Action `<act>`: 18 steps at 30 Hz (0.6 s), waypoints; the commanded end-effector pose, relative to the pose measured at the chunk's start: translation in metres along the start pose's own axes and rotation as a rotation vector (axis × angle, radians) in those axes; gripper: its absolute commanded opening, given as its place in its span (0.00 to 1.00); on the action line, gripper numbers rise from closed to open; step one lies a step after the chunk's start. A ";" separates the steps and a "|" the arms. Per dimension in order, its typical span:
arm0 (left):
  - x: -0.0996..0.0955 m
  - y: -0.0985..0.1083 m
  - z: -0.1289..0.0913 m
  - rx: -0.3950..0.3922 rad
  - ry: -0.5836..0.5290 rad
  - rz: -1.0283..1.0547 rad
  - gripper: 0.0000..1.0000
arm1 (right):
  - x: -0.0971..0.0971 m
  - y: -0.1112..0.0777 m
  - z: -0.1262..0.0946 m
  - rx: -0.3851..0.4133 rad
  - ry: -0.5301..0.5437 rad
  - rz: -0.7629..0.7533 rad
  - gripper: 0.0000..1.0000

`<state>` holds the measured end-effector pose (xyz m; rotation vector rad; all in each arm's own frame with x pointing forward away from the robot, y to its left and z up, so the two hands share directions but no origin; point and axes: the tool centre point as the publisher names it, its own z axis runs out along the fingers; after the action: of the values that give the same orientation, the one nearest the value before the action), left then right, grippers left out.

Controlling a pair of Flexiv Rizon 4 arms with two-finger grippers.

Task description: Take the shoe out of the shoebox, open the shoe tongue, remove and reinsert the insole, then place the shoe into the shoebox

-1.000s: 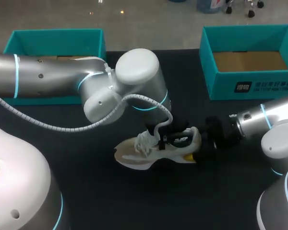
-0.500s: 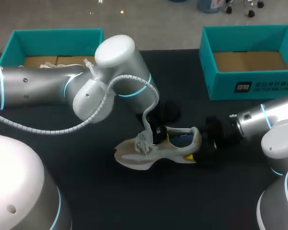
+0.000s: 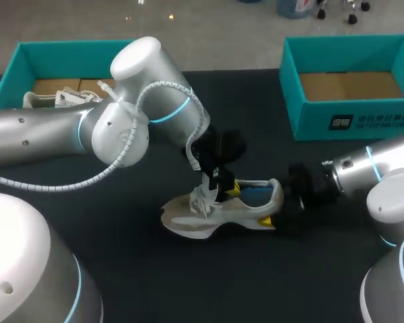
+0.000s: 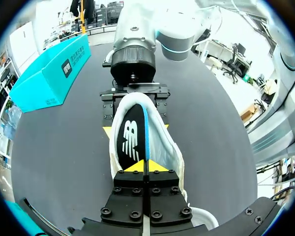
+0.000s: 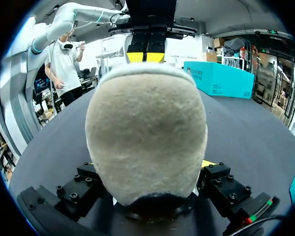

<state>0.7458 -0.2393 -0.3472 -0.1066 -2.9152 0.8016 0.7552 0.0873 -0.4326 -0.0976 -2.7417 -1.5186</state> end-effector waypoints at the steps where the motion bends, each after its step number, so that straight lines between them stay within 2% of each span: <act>1: 0.005 0.002 -0.012 0.036 0.003 0.002 0.00 | 0.002 -0.003 0.003 0.003 -0.001 0.000 0.19; 10: 0.009 0.013 -0.029 0.072 -0.011 -0.036 0.00 | 0.002 -0.003 0.003 0.003 -0.001 0.000 0.19; 18: 0.006 -0.001 -0.030 0.133 0.007 -0.014 0.00 | 0.002 -0.003 0.003 0.003 -0.001 0.000 0.19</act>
<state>0.7422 -0.2223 -0.3176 -0.0724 -2.8516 0.9694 0.7552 0.0872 -0.4327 -0.0980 -2.7416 -1.5188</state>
